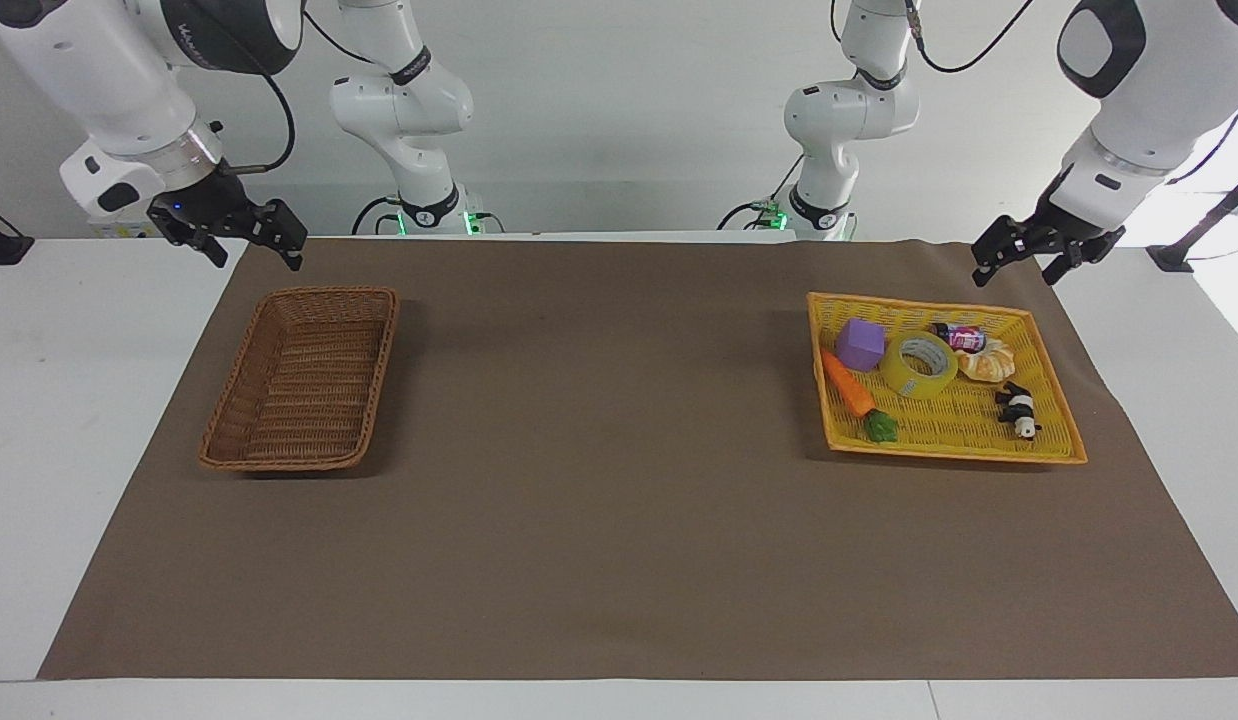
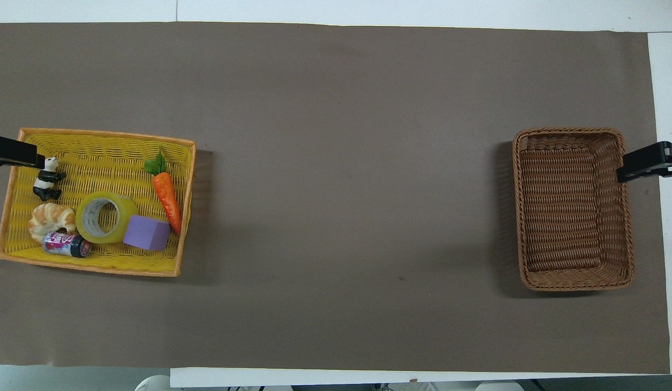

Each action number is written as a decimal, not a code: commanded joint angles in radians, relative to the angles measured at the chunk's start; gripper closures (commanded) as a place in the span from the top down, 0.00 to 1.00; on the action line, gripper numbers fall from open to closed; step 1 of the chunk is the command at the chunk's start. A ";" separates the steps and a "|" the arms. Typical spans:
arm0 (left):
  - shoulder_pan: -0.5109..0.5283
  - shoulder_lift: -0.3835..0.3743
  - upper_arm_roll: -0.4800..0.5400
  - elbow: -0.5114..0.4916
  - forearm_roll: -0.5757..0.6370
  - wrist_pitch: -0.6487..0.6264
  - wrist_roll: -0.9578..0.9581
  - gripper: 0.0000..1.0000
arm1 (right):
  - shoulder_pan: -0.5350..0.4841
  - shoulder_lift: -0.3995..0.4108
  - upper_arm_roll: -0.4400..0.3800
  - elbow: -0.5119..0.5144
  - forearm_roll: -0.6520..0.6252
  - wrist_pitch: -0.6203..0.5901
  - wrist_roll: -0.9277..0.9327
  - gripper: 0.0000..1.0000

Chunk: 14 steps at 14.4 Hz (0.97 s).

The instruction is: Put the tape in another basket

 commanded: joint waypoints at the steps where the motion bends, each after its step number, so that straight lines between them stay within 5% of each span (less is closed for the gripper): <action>1: 0.048 -0.101 -0.002 -0.282 0.005 0.204 0.022 1.00 | -0.005 -0.024 0.005 -0.026 -0.001 0.004 -0.002 0.99; 7: 0.105 0.026 -0.002 -0.385 0.005 0.391 0.127 1.00 | -0.005 -0.024 0.005 -0.025 -0.001 0.006 -0.002 0.99; 14: 0.098 0.066 -0.002 -0.500 0.005 0.559 0.130 0.98 | -0.005 -0.024 0.005 -0.025 -0.001 0.004 -0.002 0.99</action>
